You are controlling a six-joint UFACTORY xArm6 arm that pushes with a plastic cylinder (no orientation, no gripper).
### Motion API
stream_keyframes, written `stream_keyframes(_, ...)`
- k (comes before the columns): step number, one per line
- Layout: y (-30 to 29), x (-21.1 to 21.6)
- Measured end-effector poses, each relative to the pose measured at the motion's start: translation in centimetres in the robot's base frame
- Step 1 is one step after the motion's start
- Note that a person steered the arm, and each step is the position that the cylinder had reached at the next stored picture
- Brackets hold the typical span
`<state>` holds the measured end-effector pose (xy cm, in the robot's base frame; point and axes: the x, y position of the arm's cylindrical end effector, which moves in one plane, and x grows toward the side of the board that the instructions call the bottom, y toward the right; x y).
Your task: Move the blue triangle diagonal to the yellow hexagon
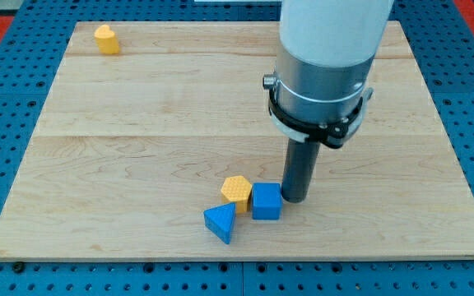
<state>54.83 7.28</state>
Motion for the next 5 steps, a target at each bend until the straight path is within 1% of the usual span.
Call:
stream_keyframes(1,3.8,1.4)
stream_keyframes(2,2.2,5.0)
stream_keyframes(3,-5.2,5.8)
stream_keyframes(4,-11.0,3.2)
stream_keyframes(5,-12.0,2.2)
